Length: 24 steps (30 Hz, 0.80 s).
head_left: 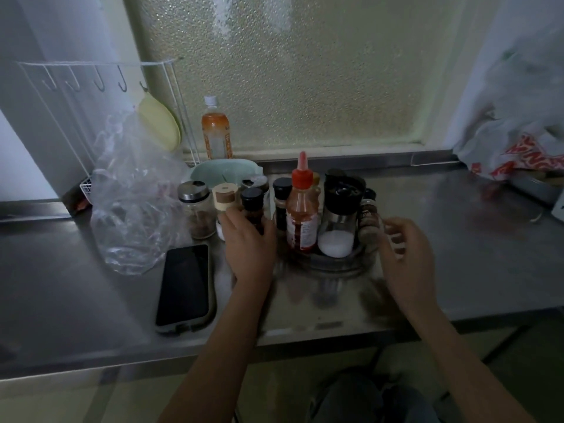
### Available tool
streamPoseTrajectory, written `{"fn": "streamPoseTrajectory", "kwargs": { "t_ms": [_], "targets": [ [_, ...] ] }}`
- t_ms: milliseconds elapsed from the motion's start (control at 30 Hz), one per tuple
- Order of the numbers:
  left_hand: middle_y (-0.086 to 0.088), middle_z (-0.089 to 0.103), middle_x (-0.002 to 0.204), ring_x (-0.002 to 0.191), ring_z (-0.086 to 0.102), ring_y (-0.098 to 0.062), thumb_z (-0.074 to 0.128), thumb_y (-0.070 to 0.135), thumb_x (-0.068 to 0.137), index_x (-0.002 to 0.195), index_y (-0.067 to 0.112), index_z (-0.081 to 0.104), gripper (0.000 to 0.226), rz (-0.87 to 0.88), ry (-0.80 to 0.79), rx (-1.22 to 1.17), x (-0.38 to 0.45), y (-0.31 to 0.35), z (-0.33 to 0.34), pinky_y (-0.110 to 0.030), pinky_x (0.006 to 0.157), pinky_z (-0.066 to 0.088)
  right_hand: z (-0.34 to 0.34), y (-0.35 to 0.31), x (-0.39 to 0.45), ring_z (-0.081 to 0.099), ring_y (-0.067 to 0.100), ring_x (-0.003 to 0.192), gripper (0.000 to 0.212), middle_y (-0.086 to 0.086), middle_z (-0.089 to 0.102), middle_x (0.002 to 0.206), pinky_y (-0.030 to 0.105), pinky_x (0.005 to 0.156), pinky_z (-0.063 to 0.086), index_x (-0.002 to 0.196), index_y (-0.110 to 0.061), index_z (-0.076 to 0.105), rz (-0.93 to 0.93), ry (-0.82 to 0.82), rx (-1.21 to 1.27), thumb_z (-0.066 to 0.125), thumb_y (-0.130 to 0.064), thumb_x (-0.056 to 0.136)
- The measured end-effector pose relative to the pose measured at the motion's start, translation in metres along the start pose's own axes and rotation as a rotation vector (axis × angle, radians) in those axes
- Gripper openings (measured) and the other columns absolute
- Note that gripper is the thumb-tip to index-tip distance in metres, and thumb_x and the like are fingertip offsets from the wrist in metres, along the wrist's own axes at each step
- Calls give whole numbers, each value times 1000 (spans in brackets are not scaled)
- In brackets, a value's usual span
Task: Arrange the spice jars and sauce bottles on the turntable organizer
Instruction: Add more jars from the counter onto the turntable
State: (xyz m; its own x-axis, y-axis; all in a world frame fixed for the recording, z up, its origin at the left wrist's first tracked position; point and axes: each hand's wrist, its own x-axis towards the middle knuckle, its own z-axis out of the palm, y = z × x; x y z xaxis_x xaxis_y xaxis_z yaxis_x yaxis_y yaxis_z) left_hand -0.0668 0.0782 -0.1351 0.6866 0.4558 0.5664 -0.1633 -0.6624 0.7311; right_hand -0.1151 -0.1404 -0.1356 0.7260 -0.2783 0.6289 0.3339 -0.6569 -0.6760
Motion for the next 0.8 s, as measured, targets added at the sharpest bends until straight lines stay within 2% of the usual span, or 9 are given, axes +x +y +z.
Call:
{"fn": "streamPoseTrajectory", "kwargs": {
  "t_ms": [67,200,300,400,533,600,667,733,800],
  "targets": [
    [-23,47,112,96,55,-42,67,22,80,106,-2,43,43,-82,-1,17,4,0,2,-41,61,47,-7,15,0,54,15,85,13,-3,58,93,42,75,50,103,-15,61,-7,-48,-74,55,-14,91],
    [-20,44,130,104,55,-40,64,32,85,115,0,45,48,-118,-120,88,7,-5,9,-43,71,46,-9,23,0,56,18,88,20,-4,58,96,34,73,48,109,-17,60,8,-196,-95,52,-11,91],
    [-16,52,123,103,56,-37,62,36,86,110,3,50,43,-145,-128,50,10,-7,10,-40,73,43,-10,23,1,56,18,90,20,-4,57,99,31,74,46,110,-16,60,-4,-180,-87,52,-13,91],
    [-15,56,117,100,58,-34,62,35,84,109,4,53,41,-139,-61,-11,10,-3,7,-37,74,43,-5,14,24,57,22,86,27,6,61,95,32,73,45,102,-10,63,139,-113,-116,54,-33,91],
    [-12,59,98,87,59,-24,60,38,78,100,5,56,40,19,73,-176,1,5,-7,-26,69,39,12,5,59,53,27,72,42,13,55,68,31,60,38,70,-4,58,306,-332,-397,65,-45,77],
    [-6,60,94,83,55,-11,59,41,75,100,10,55,40,140,44,-254,-7,8,-12,-16,68,40,18,3,70,53,26,73,39,8,48,63,29,61,36,60,-10,50,409,-465,-446,67,-42,75],
    [-6,60,88,79,53,-9,62,39,75,97,12,54,36,266,-18,-295,-16,12,-13,-12,65,40,21,2,77,50,25,74,41,8,47,68,29,64,38,62,-12,46,414,-553,-473,67,-45,74],
    [-5,59,81,72,53,-9,64,39,74,94,8,55,37,325,-75,-310,-23,17,-12,-12,61,37,21,2,80,51,24,73,45,8,48,71,29,63,38,70,-10,48,410,-549,-456,69,-49,70],
    [-1,56,79,69,49,-6,65,39,73,91,7,57,39,358,-118,-309,-27,22,-9,-6,60,34,19,5,77,53,24,69,49,5,47,62,28,56,36,63,-8,47,422,-487,-422,71,-50,66]
  ]
}}
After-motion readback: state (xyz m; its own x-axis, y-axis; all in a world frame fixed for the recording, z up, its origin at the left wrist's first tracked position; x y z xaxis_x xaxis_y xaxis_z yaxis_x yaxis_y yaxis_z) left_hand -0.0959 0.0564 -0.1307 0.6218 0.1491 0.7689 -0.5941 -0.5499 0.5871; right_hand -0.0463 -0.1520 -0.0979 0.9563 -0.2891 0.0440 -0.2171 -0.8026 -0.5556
